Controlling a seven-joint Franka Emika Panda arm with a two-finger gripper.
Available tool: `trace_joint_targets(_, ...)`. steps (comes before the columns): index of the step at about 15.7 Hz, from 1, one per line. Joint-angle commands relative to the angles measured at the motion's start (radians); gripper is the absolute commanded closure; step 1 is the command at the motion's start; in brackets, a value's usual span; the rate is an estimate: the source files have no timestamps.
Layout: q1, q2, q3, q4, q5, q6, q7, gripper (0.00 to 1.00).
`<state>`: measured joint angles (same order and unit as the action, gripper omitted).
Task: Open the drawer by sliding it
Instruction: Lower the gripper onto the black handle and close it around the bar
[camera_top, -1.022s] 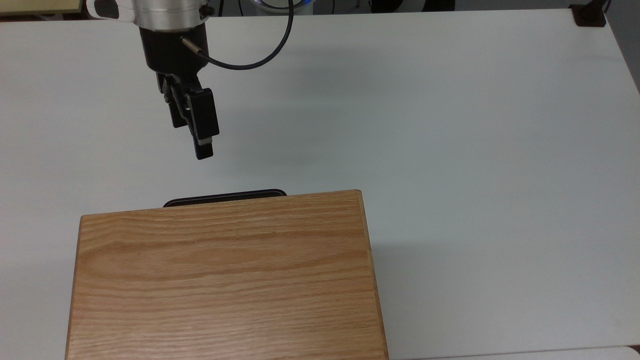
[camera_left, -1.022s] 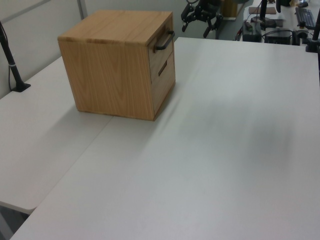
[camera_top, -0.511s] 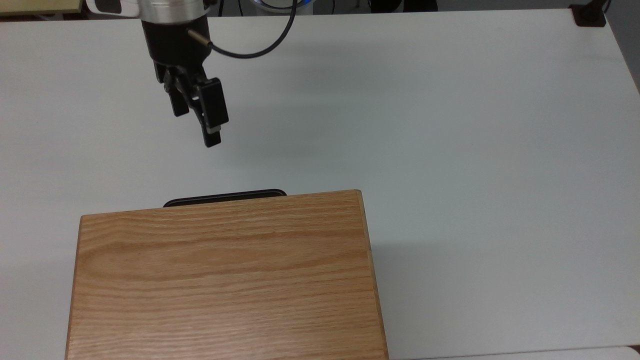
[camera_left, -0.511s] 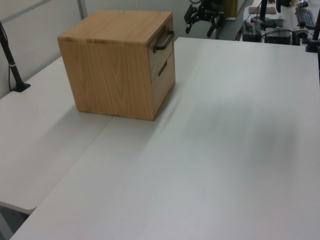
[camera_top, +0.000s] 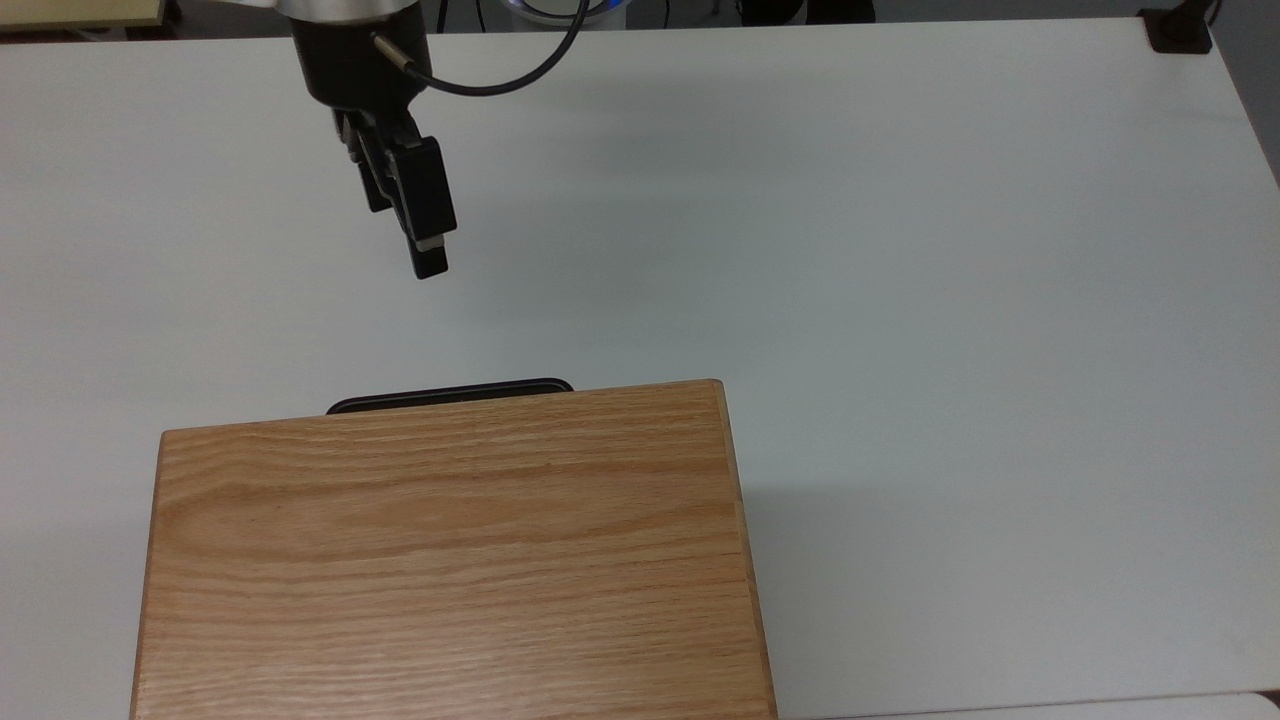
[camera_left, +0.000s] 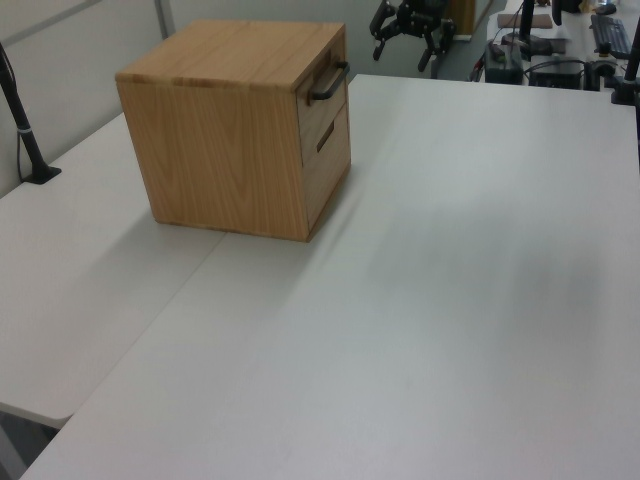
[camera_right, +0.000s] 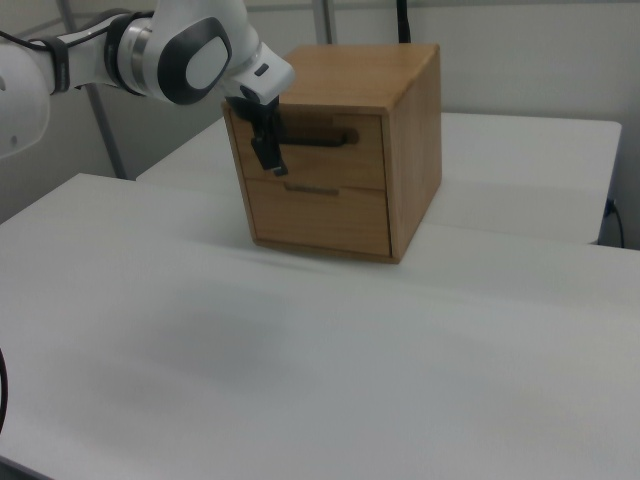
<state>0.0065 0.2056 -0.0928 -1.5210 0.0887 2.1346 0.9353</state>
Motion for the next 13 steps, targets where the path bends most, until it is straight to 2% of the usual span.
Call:
trace_joint_targets(1,0.009,0.033,0.001,0.027,0.011,0.057,0.173,0.00)
trace_joint_targets(5,0.023,0.069,0.001,0.028,0.006,0.186,0.258,0.27)
trace_joint_targets(12,0.023,0.149,0.001,0.090,0.011,0.254,0.349,0.33)
trace_joint_targets(13,0.024,0.165,0.002,0.096,0.008,0.255,0.350,0.36)
